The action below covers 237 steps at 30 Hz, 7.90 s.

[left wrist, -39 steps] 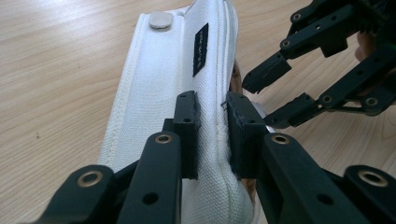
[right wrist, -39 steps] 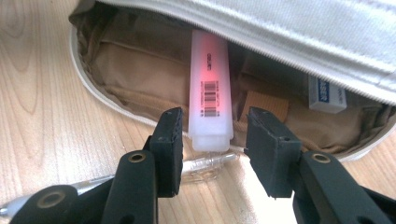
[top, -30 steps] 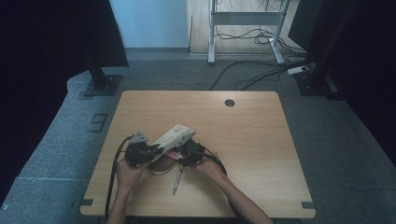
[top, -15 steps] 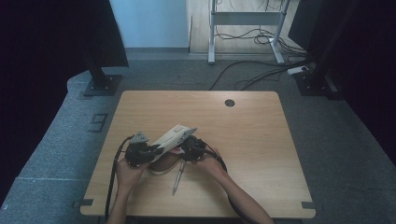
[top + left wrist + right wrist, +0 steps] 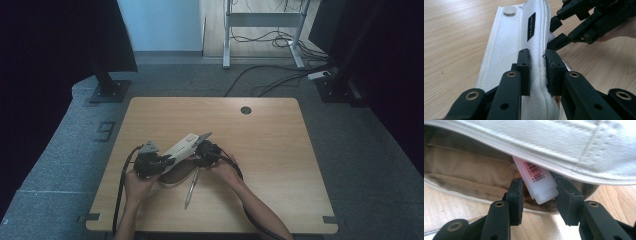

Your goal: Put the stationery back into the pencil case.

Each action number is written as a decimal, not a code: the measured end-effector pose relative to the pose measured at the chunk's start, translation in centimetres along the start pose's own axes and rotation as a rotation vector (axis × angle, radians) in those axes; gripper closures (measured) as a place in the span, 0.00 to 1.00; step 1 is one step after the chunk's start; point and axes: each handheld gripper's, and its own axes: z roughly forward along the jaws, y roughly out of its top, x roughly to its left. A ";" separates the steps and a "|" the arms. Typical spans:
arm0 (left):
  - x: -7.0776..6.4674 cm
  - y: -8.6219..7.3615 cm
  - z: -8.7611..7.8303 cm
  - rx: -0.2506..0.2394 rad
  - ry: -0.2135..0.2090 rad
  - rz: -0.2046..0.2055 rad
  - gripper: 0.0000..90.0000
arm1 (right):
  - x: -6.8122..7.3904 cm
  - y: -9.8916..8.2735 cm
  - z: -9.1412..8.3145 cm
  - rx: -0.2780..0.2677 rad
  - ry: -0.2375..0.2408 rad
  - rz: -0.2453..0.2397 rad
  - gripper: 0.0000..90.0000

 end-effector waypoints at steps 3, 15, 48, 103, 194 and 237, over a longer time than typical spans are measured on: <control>0.0 0.0 0.0 0.000 0.000 0.000 0.84 | -0.4 -0.2 -0.1 -0.003 -0.011 0.006 0.63; 0.0 0.0 0.0 0.001 -0.004 0.000 0.84 | -1.1 -0.6 -0.5 -0.015 -0.036 0.042 0.57; -0.1 0.1 0.0 0.002 -0.003 0.003 0.84 | -1.6 -0.2 0.0 -0.001 -0.038 0.055 0.67; 0.6 -0.2 -0.1 -0.002 0.005 -0.004 0.83 | 0.1 -5.8 -5.0 -0.105 0.013 0.069 0.26; 0.3 -0.2 0.2 0.015 0.004 0.005 0.83 | 7.4 -6.9 -3.4 -0.006 -0.073 0.060 0.14; 0.3 -0.2 0.3 0.019 0.002 0.011 0.83 | 6.4 -7.7 -5.3 0.052 0.040 0.009 0.65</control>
